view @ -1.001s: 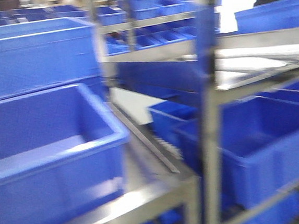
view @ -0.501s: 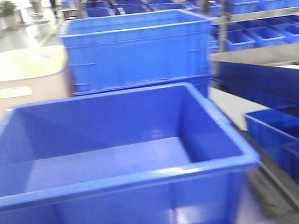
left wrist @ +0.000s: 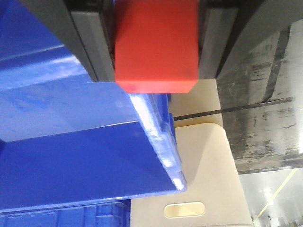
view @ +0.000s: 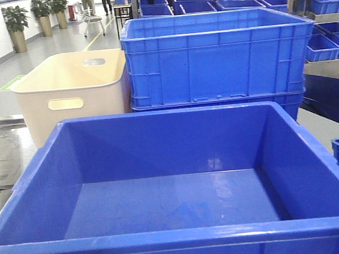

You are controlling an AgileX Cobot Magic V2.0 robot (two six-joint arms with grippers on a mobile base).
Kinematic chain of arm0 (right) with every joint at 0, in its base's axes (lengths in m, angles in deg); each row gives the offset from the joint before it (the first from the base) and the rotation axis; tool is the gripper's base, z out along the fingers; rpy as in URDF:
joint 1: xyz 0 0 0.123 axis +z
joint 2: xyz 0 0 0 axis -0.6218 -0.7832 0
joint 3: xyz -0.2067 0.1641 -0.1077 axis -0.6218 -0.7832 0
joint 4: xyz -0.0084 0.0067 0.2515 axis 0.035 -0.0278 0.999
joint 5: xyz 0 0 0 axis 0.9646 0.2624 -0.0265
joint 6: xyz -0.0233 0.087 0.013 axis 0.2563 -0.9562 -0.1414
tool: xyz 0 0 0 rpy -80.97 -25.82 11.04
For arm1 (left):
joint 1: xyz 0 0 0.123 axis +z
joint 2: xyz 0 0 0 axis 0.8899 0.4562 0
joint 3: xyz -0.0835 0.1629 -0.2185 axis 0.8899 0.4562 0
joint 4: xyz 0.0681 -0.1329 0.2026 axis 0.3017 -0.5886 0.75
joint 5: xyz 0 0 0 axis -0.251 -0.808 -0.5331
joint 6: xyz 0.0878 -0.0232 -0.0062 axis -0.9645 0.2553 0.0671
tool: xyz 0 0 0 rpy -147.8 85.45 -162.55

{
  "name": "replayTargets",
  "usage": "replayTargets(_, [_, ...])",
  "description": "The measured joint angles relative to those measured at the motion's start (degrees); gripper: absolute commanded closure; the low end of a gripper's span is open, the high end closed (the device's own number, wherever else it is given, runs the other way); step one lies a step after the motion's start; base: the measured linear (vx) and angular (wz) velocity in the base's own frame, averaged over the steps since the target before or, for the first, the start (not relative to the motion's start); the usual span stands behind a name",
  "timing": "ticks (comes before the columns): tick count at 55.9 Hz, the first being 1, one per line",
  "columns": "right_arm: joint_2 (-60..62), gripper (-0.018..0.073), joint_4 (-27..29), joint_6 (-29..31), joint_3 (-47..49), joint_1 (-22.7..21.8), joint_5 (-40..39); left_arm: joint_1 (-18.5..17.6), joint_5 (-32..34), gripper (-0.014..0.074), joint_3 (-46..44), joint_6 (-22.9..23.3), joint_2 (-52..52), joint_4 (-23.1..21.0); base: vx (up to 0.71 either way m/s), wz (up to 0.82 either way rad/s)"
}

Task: Pick red and yellow blocks into blue bin
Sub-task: 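Move the right gripper over the blue bin and release the yellow brick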

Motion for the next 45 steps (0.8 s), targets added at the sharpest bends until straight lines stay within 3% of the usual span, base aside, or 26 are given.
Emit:
replayTargets(36, [0.00, 0.0569, 0.00, 0.00, 0.00, 0.00, 0.00, 0.00, 0.00, 0.0594, 0.00, 0.00, 0.00, 0.00, 0.00, 0.01])
replayTargets(45, [0.00, 0.0569, 0.00, 0.00, -0.05, 0.00, -4.02, 0.00, 0.00, 0.0594, 0.00, 0.00, 0.00, 0.00, 0.00, 0.00])
